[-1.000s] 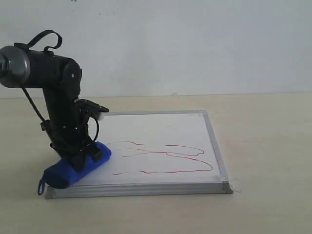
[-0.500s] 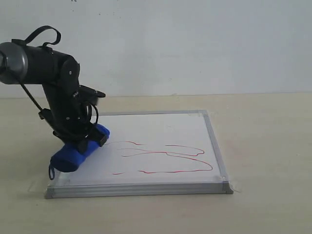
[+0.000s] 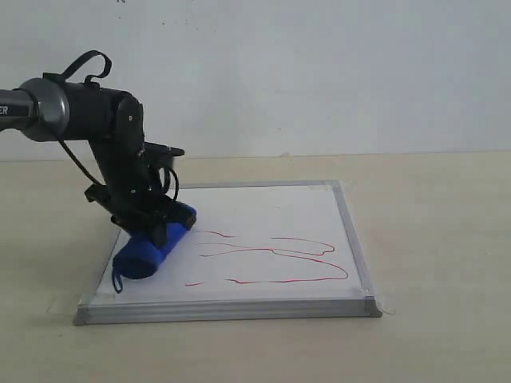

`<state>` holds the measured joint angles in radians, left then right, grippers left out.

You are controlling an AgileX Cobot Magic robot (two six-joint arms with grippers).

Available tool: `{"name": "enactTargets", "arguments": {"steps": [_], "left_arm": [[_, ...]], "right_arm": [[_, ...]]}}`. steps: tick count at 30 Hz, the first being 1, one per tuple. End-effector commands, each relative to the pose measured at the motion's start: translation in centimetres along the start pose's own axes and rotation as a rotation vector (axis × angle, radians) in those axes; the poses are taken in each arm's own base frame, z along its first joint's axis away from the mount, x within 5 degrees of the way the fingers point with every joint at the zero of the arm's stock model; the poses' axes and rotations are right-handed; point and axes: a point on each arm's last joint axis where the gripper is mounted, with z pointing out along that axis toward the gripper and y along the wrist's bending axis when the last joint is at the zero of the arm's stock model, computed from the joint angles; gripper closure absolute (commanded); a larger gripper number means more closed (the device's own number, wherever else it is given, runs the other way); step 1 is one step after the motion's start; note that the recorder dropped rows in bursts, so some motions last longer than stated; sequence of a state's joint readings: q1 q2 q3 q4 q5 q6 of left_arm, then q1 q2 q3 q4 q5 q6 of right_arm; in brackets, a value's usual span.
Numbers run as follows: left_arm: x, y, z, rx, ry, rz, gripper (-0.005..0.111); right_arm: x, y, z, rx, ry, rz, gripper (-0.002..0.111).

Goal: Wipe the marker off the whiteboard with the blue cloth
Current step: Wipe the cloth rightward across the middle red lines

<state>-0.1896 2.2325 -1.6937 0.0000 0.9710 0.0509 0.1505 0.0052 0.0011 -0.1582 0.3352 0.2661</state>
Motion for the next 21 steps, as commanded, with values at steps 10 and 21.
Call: {"name": "enactTargets", "arguments": {"steps": [10, 21], "left_arm": [[-0.2, 4.1, -0.7, -0.125, 0.012, -0.114, 0.103], [-1.5, -2.2, 2.5, -0.021, -0.011, -0.025, 0.103]], "right_arm": [[-0.1, 0.0, 0.0, 0.002, -0.009, -0.006, 0.107], [-0.1, 0.0, 0.0, 0.002, -0.009, -0.006, 0.107]]}}
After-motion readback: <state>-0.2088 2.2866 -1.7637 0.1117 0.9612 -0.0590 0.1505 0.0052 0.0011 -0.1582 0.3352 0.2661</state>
